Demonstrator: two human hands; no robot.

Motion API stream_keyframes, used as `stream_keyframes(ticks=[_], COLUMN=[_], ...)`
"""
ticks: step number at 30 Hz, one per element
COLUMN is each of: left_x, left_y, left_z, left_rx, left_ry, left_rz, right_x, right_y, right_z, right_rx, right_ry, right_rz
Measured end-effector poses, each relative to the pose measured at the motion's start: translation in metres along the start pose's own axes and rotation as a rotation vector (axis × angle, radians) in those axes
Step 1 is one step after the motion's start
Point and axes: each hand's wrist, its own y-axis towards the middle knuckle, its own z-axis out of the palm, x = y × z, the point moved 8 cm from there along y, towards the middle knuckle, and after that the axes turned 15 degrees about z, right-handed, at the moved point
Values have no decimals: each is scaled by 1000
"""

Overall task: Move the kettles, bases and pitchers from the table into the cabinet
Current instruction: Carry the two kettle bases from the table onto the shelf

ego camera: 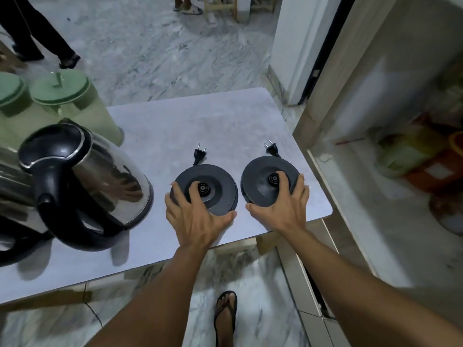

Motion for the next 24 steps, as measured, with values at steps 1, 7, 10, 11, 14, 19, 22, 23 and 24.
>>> stream_keyframes(ticks=[1,7,10,11,14,19,22,23,24], left_x=[-1,-16,-32,-38,-58,-101,-131,-141,-150], left_y=[-2,-17,-27,-32,-44,-57,-67,-71,-75], left_z=[-2,-33,-69,-83,-128,-192,-225,-235,-245], left_rx=[1,-19,-46,-55,-89,-142,-162,-168,-172], left_ry=[3,-2,0,4,20,-43,-72,-83,-98], left_rz=[-8,-15,62,86,157,287,395,440,489], right_x=[0,-4,-3,-2,1,4,1,0,-2], right_y=[-3,-30,-51,-60,-89,-142,-179,-192,-207], right_z=[-2,-39,-75,-89,-130,-203,-248,-262,-275], right_rx=[-5,-65,-131,-150,-194,-322,-423,-454,-487], right_ry=[0,-21,17,26,55,126,173,191,211], right_rz=[2,-17,-32,-35,-37,-60,-28,-16,-3])
